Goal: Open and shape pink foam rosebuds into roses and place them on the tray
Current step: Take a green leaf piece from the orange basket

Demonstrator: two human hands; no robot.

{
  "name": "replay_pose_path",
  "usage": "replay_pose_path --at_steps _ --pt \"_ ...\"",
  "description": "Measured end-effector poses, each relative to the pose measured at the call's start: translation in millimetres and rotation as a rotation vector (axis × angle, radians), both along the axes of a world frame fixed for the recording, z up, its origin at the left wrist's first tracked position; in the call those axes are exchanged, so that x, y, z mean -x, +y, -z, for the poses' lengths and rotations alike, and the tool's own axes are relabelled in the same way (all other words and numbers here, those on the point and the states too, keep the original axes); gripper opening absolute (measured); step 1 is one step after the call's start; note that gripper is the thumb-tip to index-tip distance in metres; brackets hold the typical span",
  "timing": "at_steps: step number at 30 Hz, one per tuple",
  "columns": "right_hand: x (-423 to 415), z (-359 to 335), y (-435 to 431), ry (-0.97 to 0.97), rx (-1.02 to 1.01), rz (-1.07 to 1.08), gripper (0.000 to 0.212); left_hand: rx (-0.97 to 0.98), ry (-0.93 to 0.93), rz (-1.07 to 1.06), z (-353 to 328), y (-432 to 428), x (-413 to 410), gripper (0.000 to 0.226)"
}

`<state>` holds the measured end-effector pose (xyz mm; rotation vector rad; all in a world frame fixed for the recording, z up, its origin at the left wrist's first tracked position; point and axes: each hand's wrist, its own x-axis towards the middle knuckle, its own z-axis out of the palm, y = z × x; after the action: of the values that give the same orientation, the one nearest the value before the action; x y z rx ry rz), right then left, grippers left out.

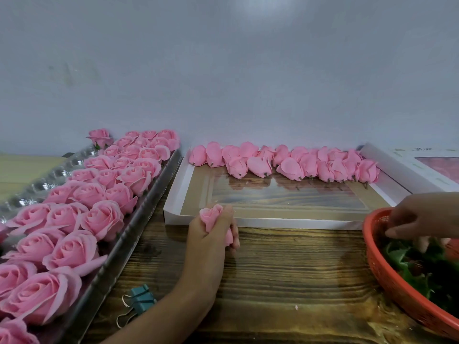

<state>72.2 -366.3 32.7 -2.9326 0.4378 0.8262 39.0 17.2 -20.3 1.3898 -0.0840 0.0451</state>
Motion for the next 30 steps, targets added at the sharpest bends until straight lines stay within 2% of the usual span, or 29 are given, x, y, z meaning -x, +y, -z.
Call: replay_pose_path --at_steps 3,8,12,19,23,26,28,30 --pt "1.3 6.1 5.8 -0.030 0.018 -0.042 0.041 -0.003 -0.017 -0.001 0.8 -0.2 -0.5 0.034" --pt "3.5 0.2 -0.1 -0.230 0.065 -0.151 0.047 -0.005 -0.013 0.004 0.7 0.2 -1.0 0.040" --pt "13.0 -11.9 -1.2 -0.337 0.033 -0.152 0.018 -0.014 -0.011 0.008 0.3 0.1 -0.6 0.039" --pt "20.2 -40.2 19.5 -0.409 0.003 -0.076 0.026 -0.007 0.014 0.002 -1.3 0.4 0.6 0.031" --pt "32.9 -56.1 50.9 -0.711 -0.104 -0.189 0.040 0.045 0.031 -0.003 -3.0 0.8 0.8 0.026" --pt "44.0 -70.3 89.3 -0.901 -0.219 -0.321 0.024 0.080 0.030 -0.008 -3.6 0.6 1.0 0.025" --pt "55.2 -75.7 118.7 -0.918 -0.355 -0.418 0.022 0.086 0.027 -0.009 -3.0 0.5 0.7 0.027" --pt "63.8 -70.7 146.2 -0.848 -0.564 -0.471 0.017 0.091 0.017 -0.004 -2.2 0.3 0.6 0.032"
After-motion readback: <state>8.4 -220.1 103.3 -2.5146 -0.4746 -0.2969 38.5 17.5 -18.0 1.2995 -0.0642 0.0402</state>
